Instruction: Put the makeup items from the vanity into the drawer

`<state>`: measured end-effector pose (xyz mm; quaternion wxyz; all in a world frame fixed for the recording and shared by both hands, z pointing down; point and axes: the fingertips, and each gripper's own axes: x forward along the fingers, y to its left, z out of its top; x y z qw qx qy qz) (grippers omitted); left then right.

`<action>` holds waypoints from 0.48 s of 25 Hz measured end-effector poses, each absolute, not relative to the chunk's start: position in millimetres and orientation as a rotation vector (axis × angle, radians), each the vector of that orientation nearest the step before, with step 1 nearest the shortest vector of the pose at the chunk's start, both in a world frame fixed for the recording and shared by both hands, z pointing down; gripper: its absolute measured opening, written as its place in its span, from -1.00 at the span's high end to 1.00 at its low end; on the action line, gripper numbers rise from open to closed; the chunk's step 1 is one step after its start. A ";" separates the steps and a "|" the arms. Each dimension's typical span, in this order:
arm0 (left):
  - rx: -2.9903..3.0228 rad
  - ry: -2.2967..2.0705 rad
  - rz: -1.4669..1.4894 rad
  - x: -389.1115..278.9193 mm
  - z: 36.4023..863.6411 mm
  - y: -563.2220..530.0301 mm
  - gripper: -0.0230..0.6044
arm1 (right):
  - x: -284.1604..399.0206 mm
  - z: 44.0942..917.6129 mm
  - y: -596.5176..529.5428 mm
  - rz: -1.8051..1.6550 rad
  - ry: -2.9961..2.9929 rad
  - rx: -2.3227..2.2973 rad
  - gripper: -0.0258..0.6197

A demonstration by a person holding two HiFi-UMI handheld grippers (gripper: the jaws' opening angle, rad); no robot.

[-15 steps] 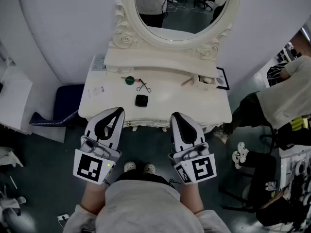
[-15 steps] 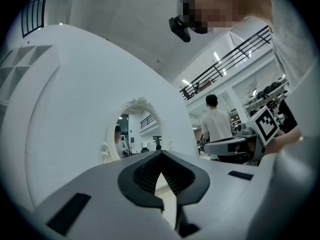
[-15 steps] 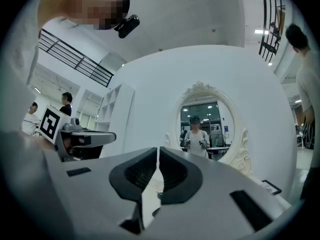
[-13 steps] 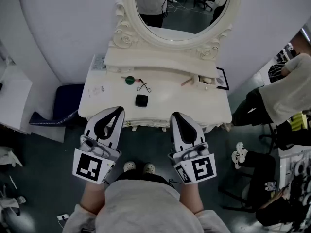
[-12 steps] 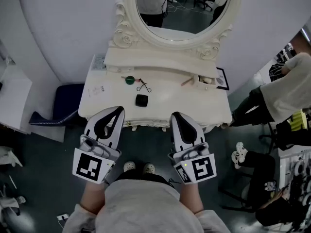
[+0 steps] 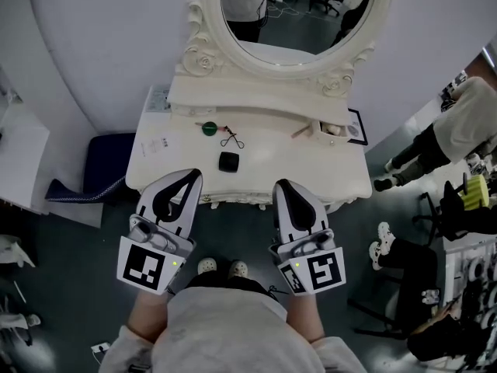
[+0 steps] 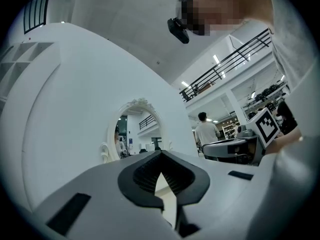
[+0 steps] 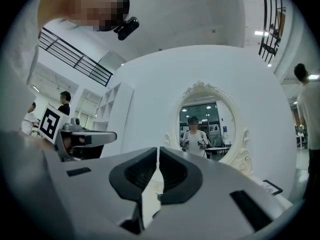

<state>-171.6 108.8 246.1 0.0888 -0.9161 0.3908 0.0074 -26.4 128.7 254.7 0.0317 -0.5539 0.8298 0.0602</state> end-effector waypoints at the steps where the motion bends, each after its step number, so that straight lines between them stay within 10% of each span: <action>1: -2.726 1.160 0.018 -172.7 246.7 107.4 0.89 | -27.5 254.8 127.5 0.185 2.549 -1.704 0.83; 12: -2.743 1.138 0.074 -200.4 251.5 87.3 0.89 | -51.0 261.1 113.6 0.182 2.519 -1.730 0.83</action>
